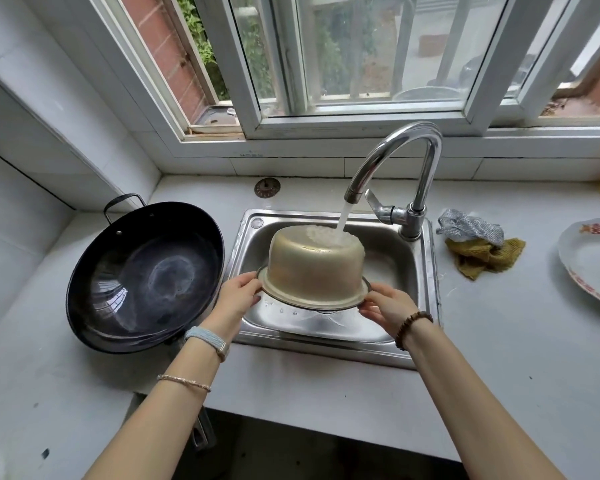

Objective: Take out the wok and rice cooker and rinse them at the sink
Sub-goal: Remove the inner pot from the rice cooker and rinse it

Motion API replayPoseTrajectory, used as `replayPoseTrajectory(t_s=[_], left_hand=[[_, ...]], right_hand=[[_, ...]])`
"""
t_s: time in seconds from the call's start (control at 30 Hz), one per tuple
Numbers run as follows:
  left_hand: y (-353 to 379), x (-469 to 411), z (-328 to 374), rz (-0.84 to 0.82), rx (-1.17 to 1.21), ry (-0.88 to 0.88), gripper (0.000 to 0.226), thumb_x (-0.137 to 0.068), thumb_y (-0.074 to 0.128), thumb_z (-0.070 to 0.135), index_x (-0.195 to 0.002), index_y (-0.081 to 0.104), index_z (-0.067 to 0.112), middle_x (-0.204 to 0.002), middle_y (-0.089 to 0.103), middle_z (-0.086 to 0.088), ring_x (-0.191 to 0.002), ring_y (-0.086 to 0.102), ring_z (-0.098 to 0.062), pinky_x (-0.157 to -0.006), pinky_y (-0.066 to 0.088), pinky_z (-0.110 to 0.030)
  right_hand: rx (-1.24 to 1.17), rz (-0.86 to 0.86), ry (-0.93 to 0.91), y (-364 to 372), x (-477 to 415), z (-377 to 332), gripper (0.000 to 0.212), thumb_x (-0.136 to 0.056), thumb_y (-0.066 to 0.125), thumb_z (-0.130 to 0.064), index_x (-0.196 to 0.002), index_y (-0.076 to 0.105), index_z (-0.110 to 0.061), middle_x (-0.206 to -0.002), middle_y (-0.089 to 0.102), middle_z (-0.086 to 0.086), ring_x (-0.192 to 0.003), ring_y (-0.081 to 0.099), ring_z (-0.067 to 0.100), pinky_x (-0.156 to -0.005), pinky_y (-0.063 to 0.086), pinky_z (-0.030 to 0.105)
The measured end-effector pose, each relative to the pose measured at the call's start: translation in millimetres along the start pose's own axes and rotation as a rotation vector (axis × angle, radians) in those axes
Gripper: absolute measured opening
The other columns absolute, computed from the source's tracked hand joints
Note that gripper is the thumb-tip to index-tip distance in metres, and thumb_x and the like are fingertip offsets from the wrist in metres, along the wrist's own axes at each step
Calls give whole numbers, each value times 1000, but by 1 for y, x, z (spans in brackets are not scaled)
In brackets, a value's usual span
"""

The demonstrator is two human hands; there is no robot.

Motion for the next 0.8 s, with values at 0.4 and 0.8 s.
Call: replayPoseTrajectory(t_s=[0.4,0.8], left_hand=[[29,21,1,-62,-23,26,27,-87,61,-1,-111,61,11,-89,65,1,-88,60,-9,-91,47,-29],[58,40,37,-118,16,136,34,-84,68,1,-114,60,15,-92,66,6,-88,61,-3,-87,50,-23]], right_hand=[[-49,88,77,-48,17,39,52,-88,52,10,-138,43,-2,-96,60,22,-87,58,30,-62,58,22],[-161,137,129,-59,38,54,43,-90,47,13,-132,47,2,-77,58,17,-63,56,24,-47,55,20]])
Point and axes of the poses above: each hand's wrist, its own x-axis away from the middle knuckle, its own y-axis out of the palm, z = x × y, the point moved 8 cm from there along -x, towards the middle knuckle
